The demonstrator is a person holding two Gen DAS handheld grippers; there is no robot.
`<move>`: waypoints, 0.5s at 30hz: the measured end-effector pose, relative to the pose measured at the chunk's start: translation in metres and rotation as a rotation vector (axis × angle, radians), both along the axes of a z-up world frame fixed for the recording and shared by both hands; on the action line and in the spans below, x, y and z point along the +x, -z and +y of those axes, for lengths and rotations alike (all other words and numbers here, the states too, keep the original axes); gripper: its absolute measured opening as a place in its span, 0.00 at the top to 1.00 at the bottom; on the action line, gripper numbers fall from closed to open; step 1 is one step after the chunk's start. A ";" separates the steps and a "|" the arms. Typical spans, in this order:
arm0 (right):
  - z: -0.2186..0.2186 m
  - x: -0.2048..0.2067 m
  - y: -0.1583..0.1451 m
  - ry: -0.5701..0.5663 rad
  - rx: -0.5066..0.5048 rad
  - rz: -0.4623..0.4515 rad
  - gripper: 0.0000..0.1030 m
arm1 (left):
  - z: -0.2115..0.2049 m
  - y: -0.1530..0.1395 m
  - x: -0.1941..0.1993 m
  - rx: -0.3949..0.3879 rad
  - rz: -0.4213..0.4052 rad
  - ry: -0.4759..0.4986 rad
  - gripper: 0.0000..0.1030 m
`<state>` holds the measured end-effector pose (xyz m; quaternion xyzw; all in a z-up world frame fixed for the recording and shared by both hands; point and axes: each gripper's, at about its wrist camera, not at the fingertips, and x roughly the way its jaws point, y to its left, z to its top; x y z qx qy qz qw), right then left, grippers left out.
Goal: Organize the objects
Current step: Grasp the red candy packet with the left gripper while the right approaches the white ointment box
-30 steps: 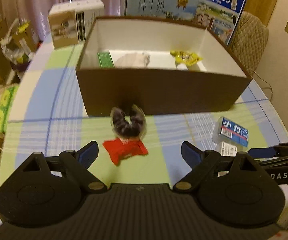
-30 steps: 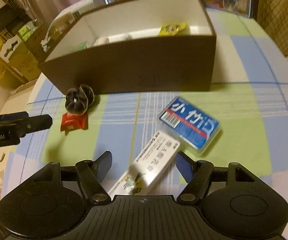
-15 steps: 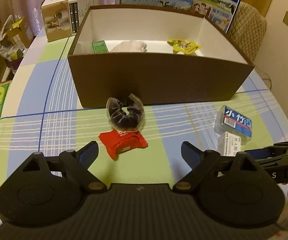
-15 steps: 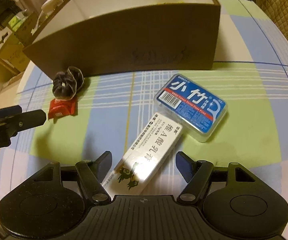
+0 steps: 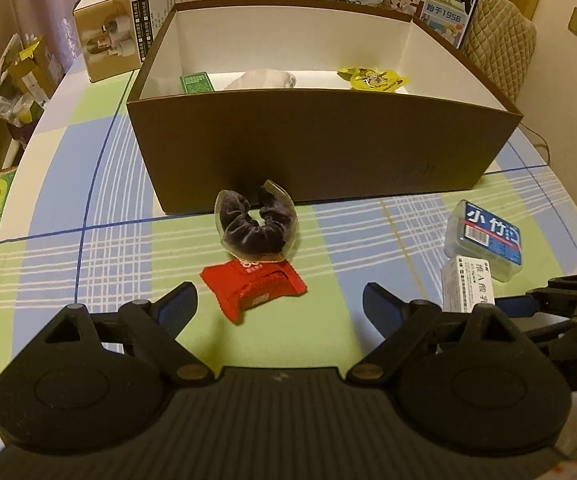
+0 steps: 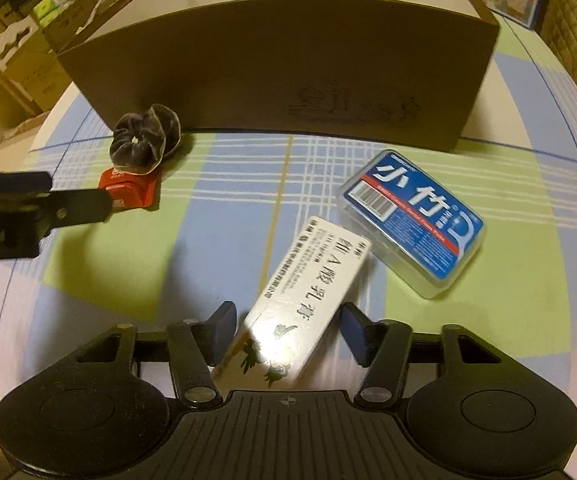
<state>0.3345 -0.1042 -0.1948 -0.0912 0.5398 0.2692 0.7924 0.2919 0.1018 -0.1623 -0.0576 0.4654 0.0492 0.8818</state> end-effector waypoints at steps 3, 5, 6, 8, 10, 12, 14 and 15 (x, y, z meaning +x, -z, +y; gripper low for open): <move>0.004 -0.001 0.000 -0.026 -0.009 -0.026 0.55 | 0.000 0.006 0.005 0.016 -0.012 0.030 0.15; 0.006 -0.001 0.001 -0.033 -0.016 -0.038 0.57 | 0.001 0.010 0.007 0.041 -0.026 0.051 0.15; 0.007 0.001 0.001 -0.034 -0.019 -0.039 0.58 | 0.001 0.012 0.009 0.048 -0.030 0.055 0.15; 0.008 0.002 0.002 -0.034 -0.027 -0.047 0.58 | 0.005 0.015 0.011 0.039 -0.036 0.046 0.15; 0.009 0.002 0.002 -0.040 -0.039 -0.057 0.58 | 0.010 0.017 0.013 0.006 -0.052 0.043 0.15; 0.009 0.003 0.002 -0.038 -0.038 -0.056 0.58 | 0.012 0.020 0.017 0.003 -0.062 0.048 0.15; 0.008 0.003 0.001 -0.031 -0.036 -0.050 0.58 | 0.015 0.024 0.022 0.003 -0.066 0.068 0.15; 0.008 0.004 0.002 -0.028 -0.036 -0.049 0.58 | 0.017 0.028 0.026 0.000 -0.063 0.074 0.15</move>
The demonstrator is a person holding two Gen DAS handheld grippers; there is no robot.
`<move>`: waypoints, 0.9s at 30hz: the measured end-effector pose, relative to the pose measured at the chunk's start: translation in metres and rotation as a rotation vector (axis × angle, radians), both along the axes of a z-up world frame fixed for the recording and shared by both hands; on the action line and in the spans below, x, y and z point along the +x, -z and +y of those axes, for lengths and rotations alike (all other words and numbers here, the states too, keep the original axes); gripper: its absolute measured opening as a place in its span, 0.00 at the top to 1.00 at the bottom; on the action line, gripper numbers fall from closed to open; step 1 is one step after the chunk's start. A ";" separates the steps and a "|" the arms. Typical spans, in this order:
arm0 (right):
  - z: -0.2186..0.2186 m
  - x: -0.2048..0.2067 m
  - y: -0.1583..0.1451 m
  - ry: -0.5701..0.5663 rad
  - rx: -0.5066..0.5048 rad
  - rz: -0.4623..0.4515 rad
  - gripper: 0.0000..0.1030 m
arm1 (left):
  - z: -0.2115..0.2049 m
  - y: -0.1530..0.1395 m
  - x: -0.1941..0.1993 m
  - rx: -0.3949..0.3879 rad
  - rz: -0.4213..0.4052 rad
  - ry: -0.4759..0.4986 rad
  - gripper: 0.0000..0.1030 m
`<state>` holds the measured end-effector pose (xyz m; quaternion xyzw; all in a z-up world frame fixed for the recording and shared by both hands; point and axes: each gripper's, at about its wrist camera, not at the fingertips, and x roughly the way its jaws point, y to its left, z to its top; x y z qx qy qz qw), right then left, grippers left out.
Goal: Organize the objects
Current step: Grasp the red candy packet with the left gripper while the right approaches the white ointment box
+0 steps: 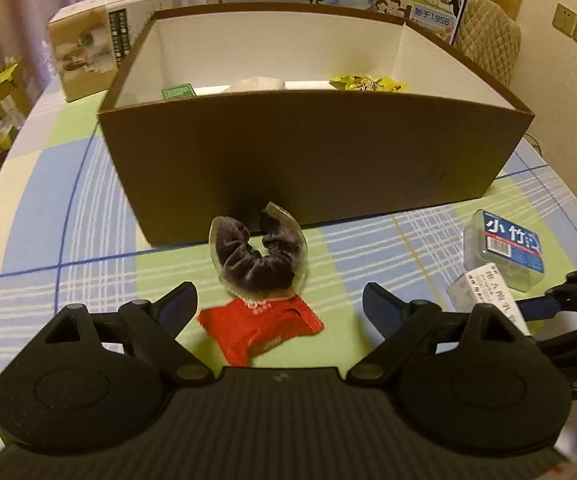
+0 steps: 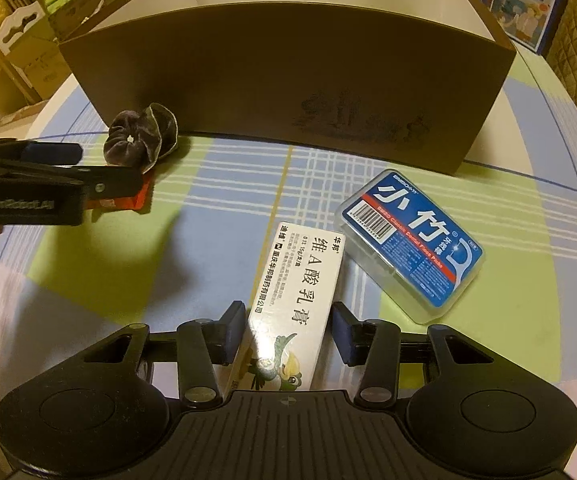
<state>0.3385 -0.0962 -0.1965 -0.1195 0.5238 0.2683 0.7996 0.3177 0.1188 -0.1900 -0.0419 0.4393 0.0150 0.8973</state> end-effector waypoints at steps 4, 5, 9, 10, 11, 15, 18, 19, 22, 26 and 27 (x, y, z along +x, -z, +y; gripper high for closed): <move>-0.002 0.003 -0.001 0.020 0.012 0.015 0.58 | 0.009 0.013 0.014 -0.059 0.030 0.012 0.16; -0.003 0.003 -0.001 0.023 0.014 0.018 0.58 | 0.011 0.016 0.017 -0.072 0.039 0.012 0.18; -0.003 0.003 -0.001 0.018 0.015 0.020 0.58 | 0.012 0.020 0.016 -0.101 0.081 0.032 0.22; -0.002 0.004 -0.001 0.017 0.014 0.021 0.58 | 0.011 0.020 0.015 -0.102 0.091 0.040 0.23; -0.002 0.005 -0.001 0.016 0.014 0.023 0.58 | 0.011 0.021 0.015 -0.108 0.097 0.049 0.24; -0.004 0.010 -0.003 0.017 0.016 0.033 0.58 | 0.008 0.019 0.010 -0.138 0.119 0.069 0.30; -0.004 0.013 -0.004 0.018 0.016 0.038 0.58 | 0.003 0.015 0.006 -0.152 0.137 0.069 0.39; -0.004 0.014 -0.005 0.018 0.016 0.039 0.58 | 0.001 0.014 0.006 -0.138 0.139 0.065 0.41; -0.004 0.014 -0.005 0.018 0.018 0.039 0.58 | 0.000 0.015 0.010 -0.094 0.145 0.032 0.44; -0.005 0.015 -0.005 0.024 0.024 0.041 0.58 | 0.004 0.015 0.014 -0.102 0.144 -0.020 0.53; -0.005 0.015 -0.005 0.024 0.024 0.040 0.58 | 0.004 0.015 0.014 -0.100 0.144 -0.019 0.54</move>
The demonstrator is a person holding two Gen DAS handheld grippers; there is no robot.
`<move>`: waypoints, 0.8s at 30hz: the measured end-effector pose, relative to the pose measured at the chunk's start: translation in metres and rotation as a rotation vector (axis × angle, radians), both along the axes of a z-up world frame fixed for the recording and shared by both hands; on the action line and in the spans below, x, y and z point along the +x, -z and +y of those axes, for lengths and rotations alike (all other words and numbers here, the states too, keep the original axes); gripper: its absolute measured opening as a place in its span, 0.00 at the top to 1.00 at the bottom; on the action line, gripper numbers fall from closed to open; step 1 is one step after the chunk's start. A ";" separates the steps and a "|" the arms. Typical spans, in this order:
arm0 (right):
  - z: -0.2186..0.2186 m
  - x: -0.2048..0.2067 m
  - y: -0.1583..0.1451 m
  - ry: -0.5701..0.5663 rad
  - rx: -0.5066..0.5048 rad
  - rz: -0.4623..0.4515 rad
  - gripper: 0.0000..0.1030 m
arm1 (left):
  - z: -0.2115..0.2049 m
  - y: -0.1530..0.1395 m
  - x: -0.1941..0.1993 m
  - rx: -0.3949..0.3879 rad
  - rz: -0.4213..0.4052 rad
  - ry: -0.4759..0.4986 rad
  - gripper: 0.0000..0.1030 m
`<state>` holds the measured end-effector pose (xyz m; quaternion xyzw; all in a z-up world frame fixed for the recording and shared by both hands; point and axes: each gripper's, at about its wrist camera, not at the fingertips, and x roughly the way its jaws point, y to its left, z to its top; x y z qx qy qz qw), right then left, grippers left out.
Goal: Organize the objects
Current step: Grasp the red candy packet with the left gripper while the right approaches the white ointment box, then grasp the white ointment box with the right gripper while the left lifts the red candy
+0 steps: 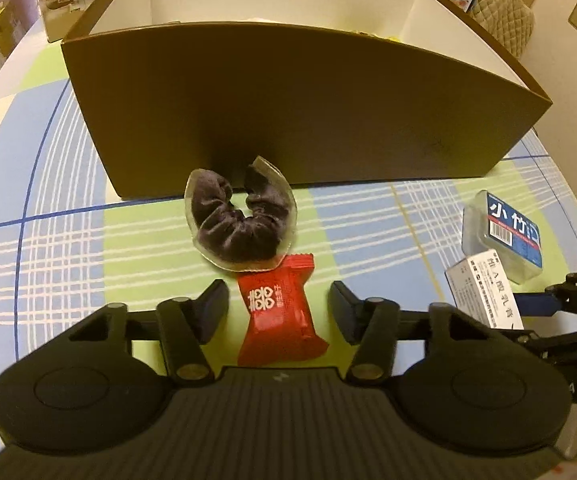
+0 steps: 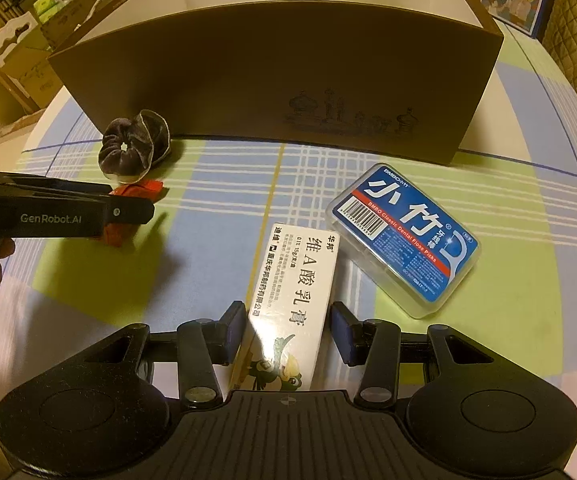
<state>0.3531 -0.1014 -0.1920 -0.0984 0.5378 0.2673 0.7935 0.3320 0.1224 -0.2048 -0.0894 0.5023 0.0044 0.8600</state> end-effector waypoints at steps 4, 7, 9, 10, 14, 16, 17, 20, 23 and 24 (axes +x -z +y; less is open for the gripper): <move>0.000 -0.001 0.001 -0.005 -0.003 -0.004 0.58 | -0.003 -0.001 0.003 0.042 0.000 0.030 0.62; 0.000 0.000 0.001 -0.005 -0.002 -0.004 0.58 | -0.009 -0.002 0.003 0.061 0.005 0.053 0.65; 0.000 0.000 0.001 -0.005 -0.002 -0.003 0.58 | -0.013 -0.002 0.000 0.065 0.009 0.070 0.69; 0.000 0.000 0.001 -0.004 -0.003 -0.003 0.58 | -0.021 -0.002 -0.003 0.066 0.012 0.082 0.72; -0.002 0.001 0.001 0.004 -0.009 0.009 0.58 | -0.026 -0.004 -0.005 0.085 0.021 0.109 0.74; -0.003 0.001 0.000 0.010 -0.015 0.015 0.58 | -0.027 -0.002 -0.006 0.085 0.024 0.106 0.74; -0.003 0.001 0.000 0.011 -0.018 0.016 0.58 | -0.027 -0.002 -0.006 0.085 0.025 0.105 0.74; -0.002 0.000 0.000 0.000 -0.028 0.012 0.58 | -0.028 -0.003 -0.007 0.094 0.026 0.112 0.75; 0.000 -0.001 -0.001 -0.020 -0.038 -0.005 0.63 | -0.032 -0.003 -0.008 0.097 0.025 0.121 0.75; 0.001 -0.002 -0.001 -0.030 -0.045 -0.014 0.63 | -0.033 -0.003 -0.008 0.098 0.024 0.125 0.75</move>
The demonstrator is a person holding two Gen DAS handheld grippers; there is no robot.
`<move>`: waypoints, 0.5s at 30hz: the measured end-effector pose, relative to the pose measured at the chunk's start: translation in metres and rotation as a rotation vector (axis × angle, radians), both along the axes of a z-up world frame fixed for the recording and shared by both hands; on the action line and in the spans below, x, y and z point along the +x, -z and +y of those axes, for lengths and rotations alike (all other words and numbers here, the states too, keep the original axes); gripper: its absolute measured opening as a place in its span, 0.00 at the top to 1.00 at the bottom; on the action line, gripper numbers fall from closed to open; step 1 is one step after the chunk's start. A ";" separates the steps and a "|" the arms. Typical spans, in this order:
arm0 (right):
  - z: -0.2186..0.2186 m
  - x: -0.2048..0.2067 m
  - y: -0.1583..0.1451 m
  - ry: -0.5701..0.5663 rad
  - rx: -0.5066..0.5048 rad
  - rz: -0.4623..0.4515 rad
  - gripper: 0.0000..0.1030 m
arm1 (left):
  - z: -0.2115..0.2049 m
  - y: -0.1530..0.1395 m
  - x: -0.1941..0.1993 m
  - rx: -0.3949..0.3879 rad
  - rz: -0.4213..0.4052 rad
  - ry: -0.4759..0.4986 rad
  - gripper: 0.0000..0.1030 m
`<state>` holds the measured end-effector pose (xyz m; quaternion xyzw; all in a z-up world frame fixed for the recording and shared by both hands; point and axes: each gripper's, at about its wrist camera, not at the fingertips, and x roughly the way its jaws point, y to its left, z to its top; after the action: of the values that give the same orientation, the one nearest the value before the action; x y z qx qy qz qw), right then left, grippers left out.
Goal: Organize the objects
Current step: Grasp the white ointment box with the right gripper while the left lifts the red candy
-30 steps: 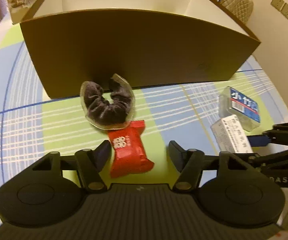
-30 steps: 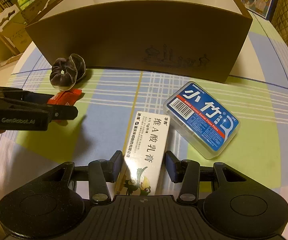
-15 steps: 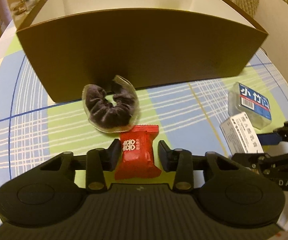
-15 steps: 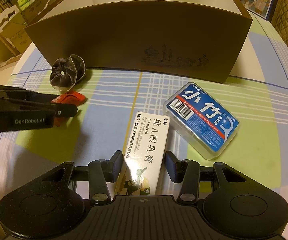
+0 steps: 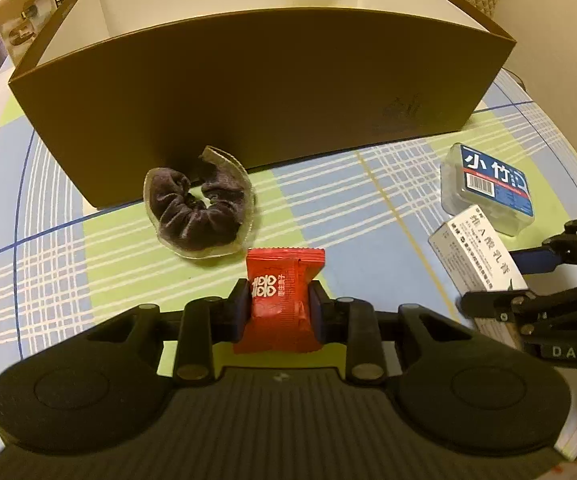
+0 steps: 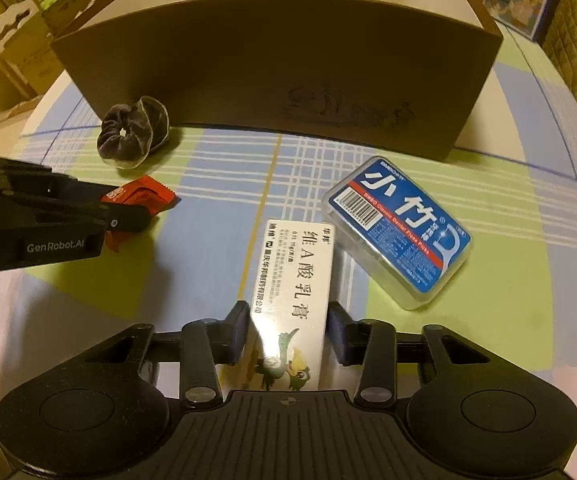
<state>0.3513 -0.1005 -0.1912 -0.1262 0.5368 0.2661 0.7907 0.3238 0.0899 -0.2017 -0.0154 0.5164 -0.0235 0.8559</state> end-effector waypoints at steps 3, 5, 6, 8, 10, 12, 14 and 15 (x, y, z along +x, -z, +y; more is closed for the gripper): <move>0.000 -0.002 0.000 -0.010 -0.001 -0.007 0.64 | -0.001 -0.001 0.000 0.003 0.000 0.005 0.75; 0.002 -0.002 0.000 -0.014 -0.002 -0.010 0.64 | -0.001 -0.001 0.000 0.003 0.000 0.004 0.76; 0.002 -0.003 0.000 -0.015 -0.001 -0.010 0.64 | -0.001 -0.002 0.000 0.003 0.000 0.004 0.76; 0.002 -0.004 0.000 -0.021 0.002 -0.012 0.65 | -0.001 -0.002 0.000 0.004 -0.001 0.004 0.76; 0.002 -0.005 0.000 -0.025 0.005 -0.014 0.65 | -0.001 -0.002 0.000 0.003 -0.002 0.005 0.76; 0.002 -0.006 -0.001 -0.026 0.017 -0.015 0.65 | -0.001 -0.004 -0.002 0.001 -0.007 0.006 0.76; 0.002 -0.006 -0.004 -0.030 0.033 -0.017 0.65 | 0.000 -0.007 -0.004 0.000 -0.014 0.003 0.76; 0.001 -0.006 -0.006 -0.029 0.044 -0.019 0.65 | 0.000 -0.006 -0.003 -0.002 -0.018 0.001 0.76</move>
<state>0.3456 -0.0990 -0.1857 -0.1192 0.5215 0.2882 0.7942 0.3206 0.0899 -0.1954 -0.0158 0.5087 -0.0249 0.8604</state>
